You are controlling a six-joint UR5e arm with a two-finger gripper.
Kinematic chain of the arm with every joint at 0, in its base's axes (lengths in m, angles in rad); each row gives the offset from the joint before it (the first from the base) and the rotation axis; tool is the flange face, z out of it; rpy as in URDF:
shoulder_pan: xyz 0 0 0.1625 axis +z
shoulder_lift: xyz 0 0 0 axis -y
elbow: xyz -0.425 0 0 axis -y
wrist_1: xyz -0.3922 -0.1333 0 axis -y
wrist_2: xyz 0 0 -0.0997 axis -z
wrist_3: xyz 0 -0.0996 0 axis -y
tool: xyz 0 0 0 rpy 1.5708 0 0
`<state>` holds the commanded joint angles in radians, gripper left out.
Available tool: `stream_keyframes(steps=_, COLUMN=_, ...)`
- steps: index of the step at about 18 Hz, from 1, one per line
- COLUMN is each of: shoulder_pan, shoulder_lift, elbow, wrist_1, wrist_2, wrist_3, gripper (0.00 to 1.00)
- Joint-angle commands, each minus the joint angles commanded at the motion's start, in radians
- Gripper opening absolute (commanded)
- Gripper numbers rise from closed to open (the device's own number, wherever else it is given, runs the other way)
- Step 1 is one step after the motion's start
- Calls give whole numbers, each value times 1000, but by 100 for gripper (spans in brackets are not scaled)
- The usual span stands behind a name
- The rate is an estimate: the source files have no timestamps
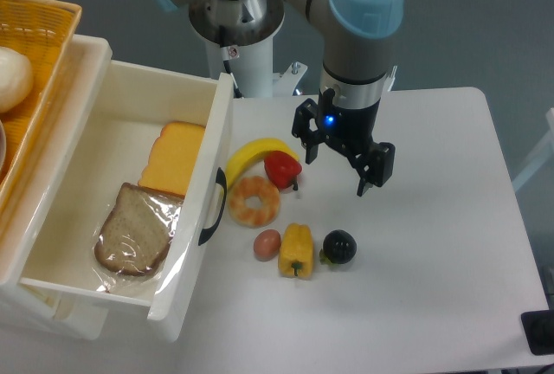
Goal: Pick up the egg
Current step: 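Move the gripper from above the red apple toward the brown egg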
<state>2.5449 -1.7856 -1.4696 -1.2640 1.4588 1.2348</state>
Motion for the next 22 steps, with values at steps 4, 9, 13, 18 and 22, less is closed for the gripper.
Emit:
stream_keyframes(steps=4, shoulder_pan=-17, shoulder_lift=0, elbow=-8, wrist_1=3, wrist_2=3, wrist_3=-9, gripper=100)
stream_keyframes(steps=9, shoulder_pan=-35, shoulder_lift=-3, elbow=-46, wrist_1=6, wrist_2=0, wrist_3=-9, gripper=100)
stream_keyframes(steps=13, shoulder_pan=-43, shoulder_lift=-6, elbow=-87, wrist_1=21, wrist_2=0, wrist_3=-14, gripper=100)
stream_keyframes(steps=18, shoulder_pan=-78, shoulder_lift=-8, elbow=-158, wrist_1=74, wrist_2=-3, wrist_3=-15, gripper=100)
stream_keyframes(steps=22, shoulder_pan=-84, shoulder_lift=-26, elbow=-163, wrist_1=74, wrist_2=-8, wrist_3=-38, gripper=100)
